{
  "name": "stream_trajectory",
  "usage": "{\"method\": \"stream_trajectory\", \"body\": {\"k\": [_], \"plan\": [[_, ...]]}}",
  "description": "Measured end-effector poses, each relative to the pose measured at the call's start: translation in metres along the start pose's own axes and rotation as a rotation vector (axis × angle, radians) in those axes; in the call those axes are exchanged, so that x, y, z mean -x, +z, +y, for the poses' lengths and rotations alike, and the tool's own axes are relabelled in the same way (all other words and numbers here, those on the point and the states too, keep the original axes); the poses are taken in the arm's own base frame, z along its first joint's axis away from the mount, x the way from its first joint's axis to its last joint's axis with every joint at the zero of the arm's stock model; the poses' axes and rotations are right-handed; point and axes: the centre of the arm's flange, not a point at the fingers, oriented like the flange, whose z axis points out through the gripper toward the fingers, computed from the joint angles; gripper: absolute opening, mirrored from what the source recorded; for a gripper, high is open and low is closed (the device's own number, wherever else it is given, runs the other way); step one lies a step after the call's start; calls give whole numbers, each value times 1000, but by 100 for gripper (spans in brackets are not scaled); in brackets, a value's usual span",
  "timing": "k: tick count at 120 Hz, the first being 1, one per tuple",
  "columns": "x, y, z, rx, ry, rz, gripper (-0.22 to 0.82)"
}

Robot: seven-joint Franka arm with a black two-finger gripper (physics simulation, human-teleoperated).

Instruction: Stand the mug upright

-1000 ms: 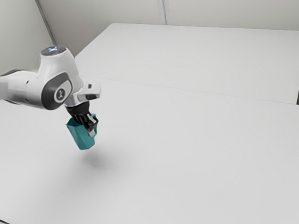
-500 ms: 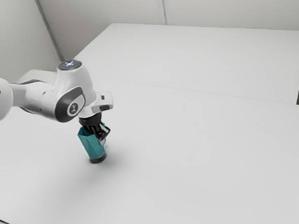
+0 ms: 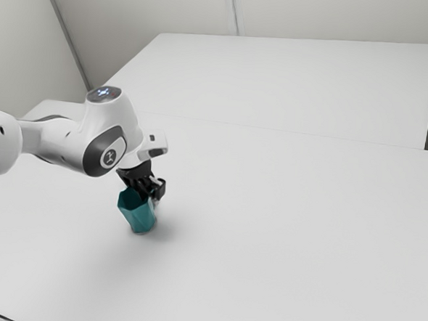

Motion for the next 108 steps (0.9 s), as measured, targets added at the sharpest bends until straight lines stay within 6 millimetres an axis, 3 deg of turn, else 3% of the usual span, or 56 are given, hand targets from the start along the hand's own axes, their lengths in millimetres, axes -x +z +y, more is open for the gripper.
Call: {"method": "stream_trajectory", "body": {"k": [28, 44, 70, 96, 108], "plan": [[-6, -16, 3, 1, -16, 33, 30], [-18, -38, 1, 10, -33, 40, 42], [-40, -82, -3, 32, -58, -1, 52], [-60, -124, -6, 47, -63, -59, 56], [-75, -153, -8, 47, -58, -66, 57]]}}
